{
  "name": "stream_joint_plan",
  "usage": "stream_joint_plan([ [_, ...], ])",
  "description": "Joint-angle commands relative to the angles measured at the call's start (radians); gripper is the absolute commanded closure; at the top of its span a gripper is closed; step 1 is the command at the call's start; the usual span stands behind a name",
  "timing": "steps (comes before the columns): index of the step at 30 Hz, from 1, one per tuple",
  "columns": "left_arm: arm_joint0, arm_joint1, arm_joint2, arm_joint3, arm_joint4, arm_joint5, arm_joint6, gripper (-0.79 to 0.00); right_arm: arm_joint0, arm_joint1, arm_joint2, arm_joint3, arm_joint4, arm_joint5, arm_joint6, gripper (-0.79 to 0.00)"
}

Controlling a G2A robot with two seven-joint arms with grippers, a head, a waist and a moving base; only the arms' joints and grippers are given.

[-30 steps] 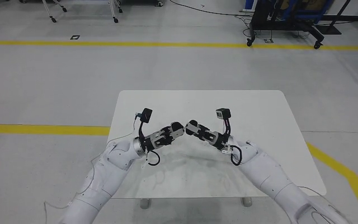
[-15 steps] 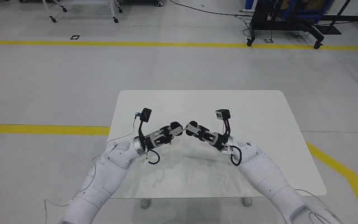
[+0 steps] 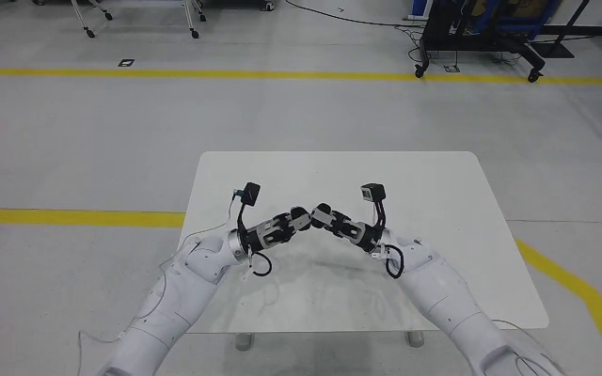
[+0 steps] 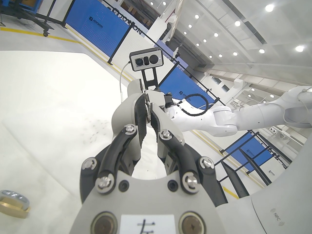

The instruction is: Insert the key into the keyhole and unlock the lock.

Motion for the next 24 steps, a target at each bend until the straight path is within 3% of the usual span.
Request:
stream_joint_plan([
  [1,-0.002,-0.001,0.004,0.004,0.002,0.0,0.001,0.0,-0.001,-0.005,0.006,0.003,0.001,0.0,0.006,0.0],
  [2,-0.003,-0.002,0.004,0.007,0.003,0.003,0.003,0.0,-0.002,-0.007,0.01,0.005,0.004,0.0,0.007,0.0],
  [3,-0.005,-0.002,0.003,0.009,0.005,0.005,0.007,0.0,-0.004,-0.009,0.015,0.005,0.006,0.0,0.011,-0.089],
  [4,-0.005,-0.001,-0.002,0.012,0.005,0.005,0.013,0.0,-0.006,-0.011,0.02,0.005,0.009,0.0,0.014,-0.646],
  [5,-0.005,-0.001,-0.006,0.014,0.004,0.003,0.02,0.0,-0.008,-0.012,0.026,0.005,0.013,0.0,0.012,-0.785],
  [20,0.025,0.025,-0.061,-0.027,-0.013,0.0,-0.014,0.0,-0.007,-0.012,0.027,0.002,0.008,0.0,0.012,-0.785],
  [24,0.022,0.033,-0.056,-0.031,-0.025,0.0,-0.076,0.0,-0.001,0.027,0.097,-0.066,-0.231,0.0,0.106,-0.785],
])
